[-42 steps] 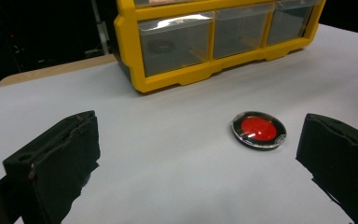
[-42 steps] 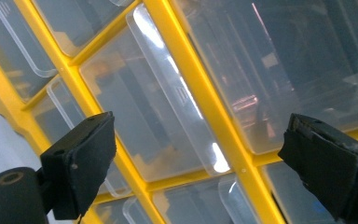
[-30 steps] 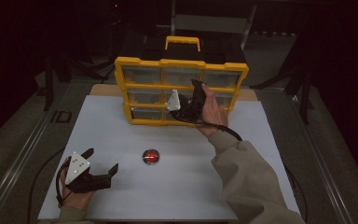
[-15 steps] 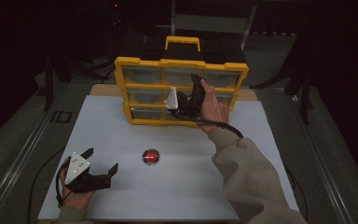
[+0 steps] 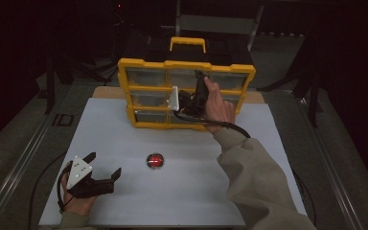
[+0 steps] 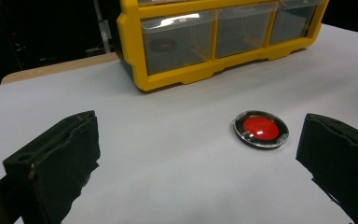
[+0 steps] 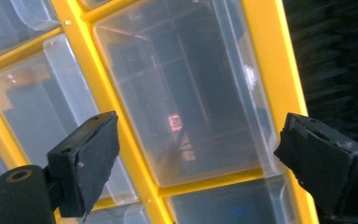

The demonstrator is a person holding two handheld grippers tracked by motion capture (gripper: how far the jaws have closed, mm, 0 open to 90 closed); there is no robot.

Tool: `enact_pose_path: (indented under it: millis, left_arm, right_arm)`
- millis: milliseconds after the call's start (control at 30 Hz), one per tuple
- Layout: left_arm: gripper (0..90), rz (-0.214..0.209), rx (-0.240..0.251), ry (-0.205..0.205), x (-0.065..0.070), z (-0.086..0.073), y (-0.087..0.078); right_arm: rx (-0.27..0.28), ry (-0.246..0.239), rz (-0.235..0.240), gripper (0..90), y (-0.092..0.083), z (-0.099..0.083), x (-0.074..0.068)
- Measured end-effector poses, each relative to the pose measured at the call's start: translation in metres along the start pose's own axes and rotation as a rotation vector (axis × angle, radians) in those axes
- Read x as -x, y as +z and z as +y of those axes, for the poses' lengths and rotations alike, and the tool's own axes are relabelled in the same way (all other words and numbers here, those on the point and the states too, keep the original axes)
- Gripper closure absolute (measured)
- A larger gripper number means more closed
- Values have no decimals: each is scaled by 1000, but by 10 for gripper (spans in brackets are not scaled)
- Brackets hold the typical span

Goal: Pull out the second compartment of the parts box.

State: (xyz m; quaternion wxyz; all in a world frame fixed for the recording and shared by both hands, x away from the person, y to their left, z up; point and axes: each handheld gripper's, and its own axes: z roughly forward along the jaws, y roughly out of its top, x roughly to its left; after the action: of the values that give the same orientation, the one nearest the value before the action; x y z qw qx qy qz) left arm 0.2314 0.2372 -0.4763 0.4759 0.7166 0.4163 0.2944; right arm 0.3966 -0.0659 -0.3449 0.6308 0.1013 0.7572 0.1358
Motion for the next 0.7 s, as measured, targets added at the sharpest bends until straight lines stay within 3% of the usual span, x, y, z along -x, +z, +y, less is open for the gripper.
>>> enact_pose_path:
  millis: [167, 700]
  left_arm:
    - [0, 0, 0, 1, 0, 0, 0]
    - [0, 1, 1, -4, 0, 0, 0]
  right_arm:
    - [-2, -29, -24, 130, 1, 4, 3]
    - [-2, -193, -165, 217, 5, 11, 2]
